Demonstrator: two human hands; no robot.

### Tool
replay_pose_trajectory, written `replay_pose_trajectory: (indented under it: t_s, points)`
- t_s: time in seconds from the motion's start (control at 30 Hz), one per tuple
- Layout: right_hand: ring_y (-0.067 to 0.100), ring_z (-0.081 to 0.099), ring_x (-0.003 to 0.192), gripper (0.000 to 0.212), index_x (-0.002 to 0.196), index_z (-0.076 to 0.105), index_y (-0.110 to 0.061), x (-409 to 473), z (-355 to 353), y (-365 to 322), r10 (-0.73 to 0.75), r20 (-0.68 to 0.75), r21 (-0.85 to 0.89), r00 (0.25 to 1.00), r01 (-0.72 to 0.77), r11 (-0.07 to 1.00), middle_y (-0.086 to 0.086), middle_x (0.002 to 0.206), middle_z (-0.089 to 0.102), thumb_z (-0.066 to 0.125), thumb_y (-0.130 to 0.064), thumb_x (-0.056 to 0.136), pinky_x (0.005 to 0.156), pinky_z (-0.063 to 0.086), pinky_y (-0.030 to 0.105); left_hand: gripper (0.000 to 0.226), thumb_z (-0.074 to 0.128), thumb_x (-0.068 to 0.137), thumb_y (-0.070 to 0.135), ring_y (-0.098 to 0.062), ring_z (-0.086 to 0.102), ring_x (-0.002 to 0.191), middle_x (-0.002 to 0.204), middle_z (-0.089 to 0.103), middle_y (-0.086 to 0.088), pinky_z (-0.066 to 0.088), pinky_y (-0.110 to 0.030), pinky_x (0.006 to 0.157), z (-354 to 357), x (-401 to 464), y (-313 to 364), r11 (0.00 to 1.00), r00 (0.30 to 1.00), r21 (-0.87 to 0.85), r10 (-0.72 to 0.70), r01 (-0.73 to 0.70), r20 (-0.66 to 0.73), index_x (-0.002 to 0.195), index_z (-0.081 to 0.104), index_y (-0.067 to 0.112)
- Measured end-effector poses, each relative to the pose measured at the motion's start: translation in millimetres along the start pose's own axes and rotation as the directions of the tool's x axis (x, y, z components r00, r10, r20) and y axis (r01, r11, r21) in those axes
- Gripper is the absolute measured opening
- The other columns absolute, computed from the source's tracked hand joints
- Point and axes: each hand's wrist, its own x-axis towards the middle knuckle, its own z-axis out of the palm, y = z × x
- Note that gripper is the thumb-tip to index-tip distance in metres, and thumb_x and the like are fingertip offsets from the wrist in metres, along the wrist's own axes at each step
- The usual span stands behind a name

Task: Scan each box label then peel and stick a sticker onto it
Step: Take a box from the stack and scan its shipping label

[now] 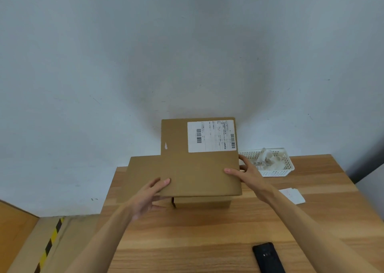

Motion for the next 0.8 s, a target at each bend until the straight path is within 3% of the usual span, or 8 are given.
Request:
replay_pose_trajectory:
  t_s: [0.1,0.23,0.33,0.4,0.5,0.6,0.7,0.8]
  points:
    - [0.015,0.063,0.109,0.075,0.141,0.048,-0.036,-2.4,-16.0,-11.5,-0.007,0.039,-0.101,0.999,0.011,0.995,0.004,0.12,0.063,0.085,-0.035,0.075,0.08,0.053,0.024,0.123,0.08,0.054,0.082,-0.019,0.051,0.132,0.151,0.048,0.0,0.05,-0.049,0.105,-5.6,-3.2,9.2,0.948,0.974,0.288,0.182,-0.138,-0.132,0.156,0.029,0.037]
    - [0.017,0.064,0.109,0.075,0.139,0.055,-0.04,-1.8,-34.1,-18.8,0.036,0.142,-0.293,0.989,0.007,0.956,0.002,0.12,0.064,0.089,-0.036,0.073,0.088,0.055,0.029,0.121,0.081,0.057,0.074,-0.011,0.04,0.141,0.157,0.037,0.007,0.039,-0.036,0.108,-2.2,-8.2,17.9,0.885,0.922,0.364,0.361,-0.291,-0.138,0.158,0.023,0.041]
    - [0.017,0.064,0.111,0.068,0.135,0.059,-0.038,-4.3,-32.2,-19.1,0.073,0.212,-0.384,0.974,0.015,0.923,0.0,0.119,0.066,0.088,-0.031,0.074,0.089,0.056,0.028,0.116,0.086,0.064,0.066,-0.013,0.04,0.142,0.156,0.037,0.009,0.039,-0.043,0.115,5.3,-6.0,-0.7,0.827,0.962,0.502,0.269,-0.251,0.038,0.157,0.02,0.048]
    - [0.013,0.064,0.108,0.065,0.136,0.059,-0.035,-8.9,-24.0,-21.2,0.111,0.271,-0.399,0.956,0.007,0.917,-0.002,0.119,0.066,0.085,-0.023,0.078,0.079,0.056,0.019,0.108,0.087,0.071,0.055,-0.013,0.049,0.134,0.149,0.042,0.013,0.047,-0.041,0.109,12.5,-5.5,-21.2,0.849,0.977,0.483,0.176,-0.212,0.117,0.156,0.021,0.049]
    - [0.008,0.065,0.106,0.061,0.134,0.061,-0.035,-11.8,-13.5,-14.4,0.157,0.314,-0.412,0.937,-0.014,0.911,-0.005,0.12,0.066,0.084,-0.02,0.08,0.074,0.053,0.014,0.077,0.083,0.082,0.037,-0.009,0.063,0.122,0.138,0.062,0.015,0.055,-0.03,0.096,22.1,-11.3,-49.2,0.898,0.974,0.396,0.122,-0.191,0.192,0.147,0.042,0.042]
    - [0.014,0.061,0.118,0.06,0.134,0.061,-0.031,-16.5,-2.3,-0.6,0.195,0.286,-0.421,0.938,-0.06,0.905,-0.003,0.13,0.062,0.085,-0.026,0.079,0.084,0.05,0.018,0.066,0.083,0.082,0.038,-0.01,0.065,0.12,0.13,0.068,0.014,0.055,-0.036,0.099,19.5,-15.0,-77.1,0.934,0.985,0.334,0.08,-0.128,0.154,0.141,0.053,0.038]
    - [0.016,0.044,0.137,0.075,0.145,0.05,-0.029,-23.0,6.9,21.8,0.138,0.123,-0.439,0.983,-0.072,0.896,-0.004,0.147,0.048,0.083,-0.043,0.079,0.101,0.037,0.026,0.064,0.082,0.083,0.035,-0.012,0.07,0.111,0.127,0.071,0.01,0.06,-0.033,0.084,18.0,-19.2,-103.2,0.967,0.995,0.251,0.02,-0.043,0.094,0.14,0.053,0.036]
    - [0.018,0.039,0.141,0.094,0.153,0.036,-0.025,-38.0,15.3,53.2,0.158,0.0,-0.413,0.987,-0.144,0.899,-0.004,0.156,0.039,0.081,-0.056,0.076,0.105,0.038,0.032,0.058,0.079,0.086,0.036,-0.014,0.073,0.103,0.123,0.072,0.005,0.061,-0.034,0.072,21.3,-24.8,-129.7,0.979,0.999,0.203,-0.033,0.029,0.018,0.138,0.052,0.038]
